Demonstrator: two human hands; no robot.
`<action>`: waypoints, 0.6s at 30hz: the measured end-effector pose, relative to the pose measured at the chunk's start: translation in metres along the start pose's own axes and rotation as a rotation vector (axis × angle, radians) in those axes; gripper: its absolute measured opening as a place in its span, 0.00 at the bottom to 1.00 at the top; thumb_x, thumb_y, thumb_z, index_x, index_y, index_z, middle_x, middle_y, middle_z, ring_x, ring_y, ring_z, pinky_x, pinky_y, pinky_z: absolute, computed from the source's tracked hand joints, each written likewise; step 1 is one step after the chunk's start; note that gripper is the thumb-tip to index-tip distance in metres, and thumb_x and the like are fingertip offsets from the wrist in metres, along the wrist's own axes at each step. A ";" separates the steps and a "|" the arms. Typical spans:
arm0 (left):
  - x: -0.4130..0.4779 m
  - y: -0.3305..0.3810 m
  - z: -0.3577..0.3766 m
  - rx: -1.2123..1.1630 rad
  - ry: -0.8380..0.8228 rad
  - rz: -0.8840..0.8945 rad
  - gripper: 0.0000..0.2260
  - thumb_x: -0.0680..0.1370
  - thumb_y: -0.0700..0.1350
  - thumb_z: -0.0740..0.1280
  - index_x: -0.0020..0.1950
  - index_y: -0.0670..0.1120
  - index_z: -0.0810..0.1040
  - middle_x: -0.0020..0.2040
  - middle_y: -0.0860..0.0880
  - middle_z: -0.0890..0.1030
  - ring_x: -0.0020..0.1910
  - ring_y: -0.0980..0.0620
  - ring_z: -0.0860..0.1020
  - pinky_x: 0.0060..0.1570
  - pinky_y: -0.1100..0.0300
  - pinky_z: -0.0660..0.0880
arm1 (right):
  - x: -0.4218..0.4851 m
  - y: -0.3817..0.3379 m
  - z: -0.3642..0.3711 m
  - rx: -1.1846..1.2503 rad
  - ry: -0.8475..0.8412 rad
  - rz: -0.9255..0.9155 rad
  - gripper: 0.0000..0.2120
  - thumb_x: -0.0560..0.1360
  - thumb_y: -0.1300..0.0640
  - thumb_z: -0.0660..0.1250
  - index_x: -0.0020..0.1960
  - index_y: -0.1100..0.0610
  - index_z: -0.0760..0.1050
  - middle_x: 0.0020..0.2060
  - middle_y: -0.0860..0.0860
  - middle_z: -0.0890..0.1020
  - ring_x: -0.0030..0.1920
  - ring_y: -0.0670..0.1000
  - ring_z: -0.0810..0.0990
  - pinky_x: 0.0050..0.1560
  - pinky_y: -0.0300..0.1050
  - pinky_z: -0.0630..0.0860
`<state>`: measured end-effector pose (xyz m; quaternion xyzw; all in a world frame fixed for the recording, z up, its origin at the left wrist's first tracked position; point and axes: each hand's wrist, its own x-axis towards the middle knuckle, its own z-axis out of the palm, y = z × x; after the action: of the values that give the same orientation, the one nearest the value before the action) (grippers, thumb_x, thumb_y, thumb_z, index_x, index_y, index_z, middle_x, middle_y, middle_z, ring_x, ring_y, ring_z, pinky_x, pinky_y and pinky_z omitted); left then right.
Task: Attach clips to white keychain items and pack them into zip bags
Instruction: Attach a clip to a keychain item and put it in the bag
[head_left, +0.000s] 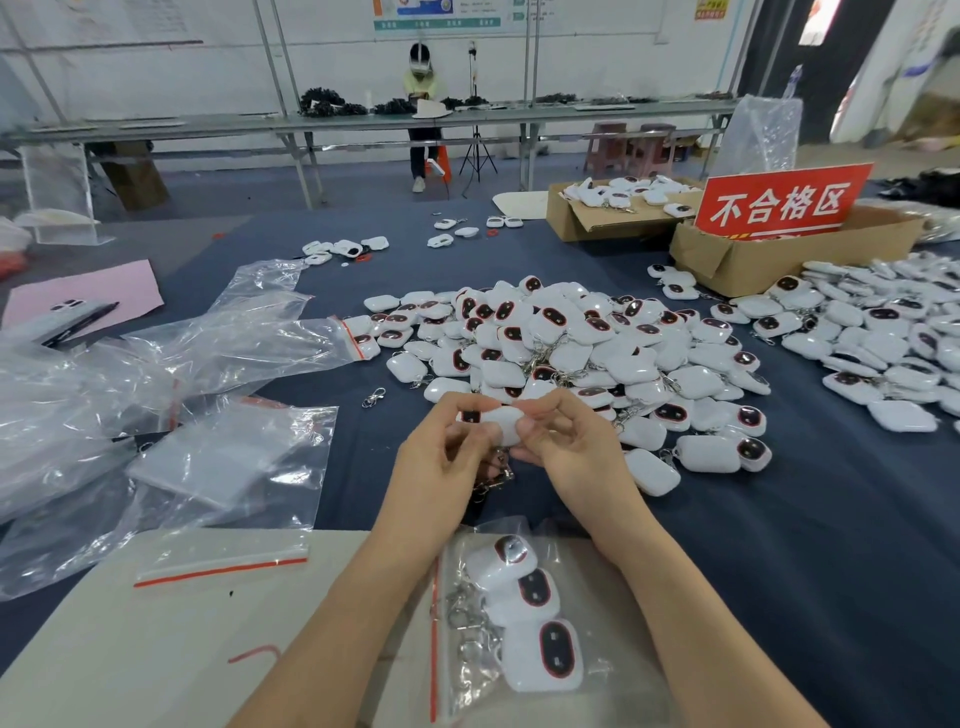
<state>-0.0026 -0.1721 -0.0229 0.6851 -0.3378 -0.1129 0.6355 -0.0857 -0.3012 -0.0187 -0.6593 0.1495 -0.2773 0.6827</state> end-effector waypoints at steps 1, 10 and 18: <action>-0.001 0.002 0.000 0.027 0.004 0.020 0.12 0.81 0.43 0.68 0.56 0.62 0.78 0.43 0.49 0.85 0.41 0.50 0.83 0.46 0.56 0.81 | -0.001 -0.002 0.001 0.021 0.006 -0.002 0.09 0.79 0.67 0.67 0.47 0.54 0.79 0.45 0.54 0.84 0.46 0.49 0.85 0.45 0.38 0.81; -0.036 0.016 -0.032 0.027 0.165 0.018 0.11 0.80 0.44 0.71 0.54 0.61 0.79 0.47 0.55 0.84 0.46 0.55 0.80 0.47 0.67 0.75 | -0.008 -0.031 0.003 -0.114 -0.046 -0.161 0.16 0.81 0.60 0.65 0.53 0.39 0.80 0.49 0.45 0.85 0.53 0.47 0.83 0.54 0.41 0.80; -0.100 0.010 -0.101 0.470 0.052 0.152 0.13 0.77 0.39 0.71 0.50 0.60 0.80 0.48 0.58 0.81 0.46 0.55 0.80 0.46 0.66 0.74 | -0.034 -0.032 0.024 -0.854 -0.616 -0.367 0.28 0.74 0.73 0.54 0.56 0.48 0.83 0.57 0.46 0.81 0.56 0.41 0.76 0.58 0.35 0.70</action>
<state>-0.0210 -0.0310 -0.0242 0.7894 -0.3888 0.0346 0.4739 -0.1049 -0.2610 0.0095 -0.9432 -0.0752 -0.1009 0.3075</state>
